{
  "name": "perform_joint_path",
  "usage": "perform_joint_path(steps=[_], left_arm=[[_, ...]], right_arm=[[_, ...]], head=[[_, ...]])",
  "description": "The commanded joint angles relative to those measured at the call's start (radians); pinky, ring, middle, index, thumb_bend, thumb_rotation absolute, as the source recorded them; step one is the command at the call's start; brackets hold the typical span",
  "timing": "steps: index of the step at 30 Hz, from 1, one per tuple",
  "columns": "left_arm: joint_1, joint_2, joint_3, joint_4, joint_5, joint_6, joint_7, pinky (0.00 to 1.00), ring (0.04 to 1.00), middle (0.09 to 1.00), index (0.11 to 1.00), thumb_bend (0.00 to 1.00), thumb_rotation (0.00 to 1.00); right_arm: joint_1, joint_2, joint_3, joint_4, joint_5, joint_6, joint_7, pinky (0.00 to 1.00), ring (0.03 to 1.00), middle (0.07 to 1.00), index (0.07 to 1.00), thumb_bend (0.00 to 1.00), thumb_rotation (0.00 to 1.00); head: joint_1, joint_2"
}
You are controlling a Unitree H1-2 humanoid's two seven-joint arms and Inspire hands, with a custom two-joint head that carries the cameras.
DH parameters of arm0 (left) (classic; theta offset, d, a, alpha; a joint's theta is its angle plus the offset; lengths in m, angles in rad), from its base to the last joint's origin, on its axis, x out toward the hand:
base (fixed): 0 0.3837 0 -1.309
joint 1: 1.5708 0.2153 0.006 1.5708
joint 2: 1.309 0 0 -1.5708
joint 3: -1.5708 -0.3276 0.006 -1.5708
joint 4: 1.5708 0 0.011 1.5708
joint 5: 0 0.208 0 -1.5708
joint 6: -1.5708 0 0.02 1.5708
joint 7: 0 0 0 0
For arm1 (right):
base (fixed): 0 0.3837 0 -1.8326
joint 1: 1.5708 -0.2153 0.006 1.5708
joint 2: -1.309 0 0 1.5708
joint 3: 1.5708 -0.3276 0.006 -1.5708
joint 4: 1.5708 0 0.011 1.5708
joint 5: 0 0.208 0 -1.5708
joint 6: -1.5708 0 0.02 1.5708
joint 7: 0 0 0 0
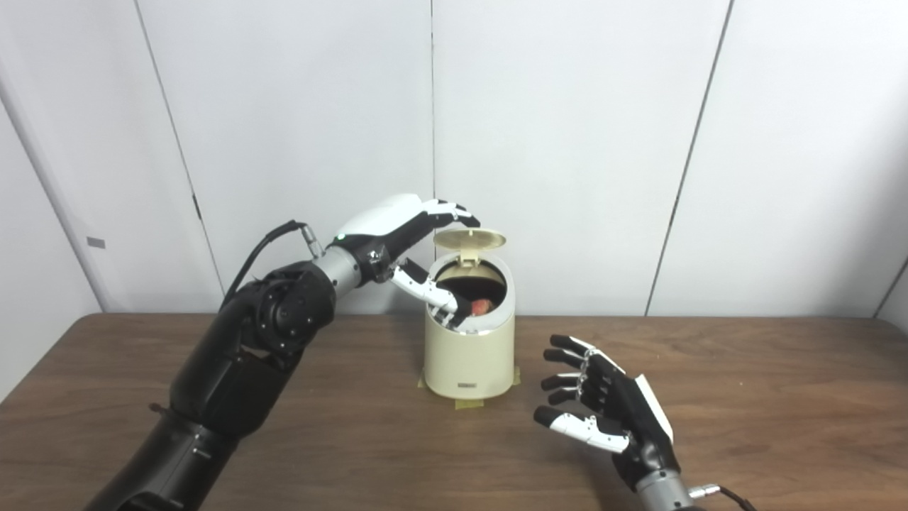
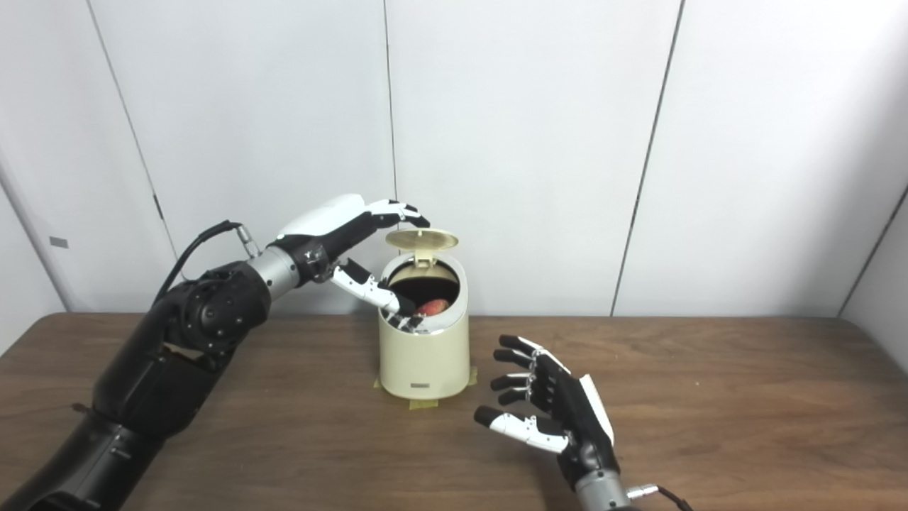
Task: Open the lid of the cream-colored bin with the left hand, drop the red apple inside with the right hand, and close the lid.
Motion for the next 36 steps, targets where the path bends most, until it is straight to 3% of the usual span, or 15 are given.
perform_joint_path(steps=[1, 14, 36], left_arm=[[-0.043, 0.026, 0.002, -0.043, 0.023, 0.008, -0.003, 1.00, 1.000, 0.944, 0.886, 0.98, 0.35], [-0.040, 0.061, -0.056, -0.092, 0.119, 0.022, -0.078, 1.00, 1.000, 0.904, 0.875, 0.99, 0.37], [0.012, 0.060, -0.078, -0.186, 0.178, -0.041, -0.108, 1.00, 1.000, 0.887, 0.864, 0.98, 0.35]], right_arm=[[-0.041, 0.003, 0.003, -0.033, 0.002, -0.016, -0.004, 0.52, 0.604, 0.758, 0.774, 0.78, 0.28], [-0.040, 0.006, 0.002, -0.048, 0.009, 0.003, -0.004, 0.51, 0.592, 0.761, 0.771, 0.78, 0.25], [-0.037, 0.008, 0.021, -0.080, -0.005, 0.033, -0.005, 0.50, 0.594, 0.763, 0.776, 0.78, 0.27]], head=[[0.001, 0.003], [-0.002, 0.015], [-0.015, 0.033]])
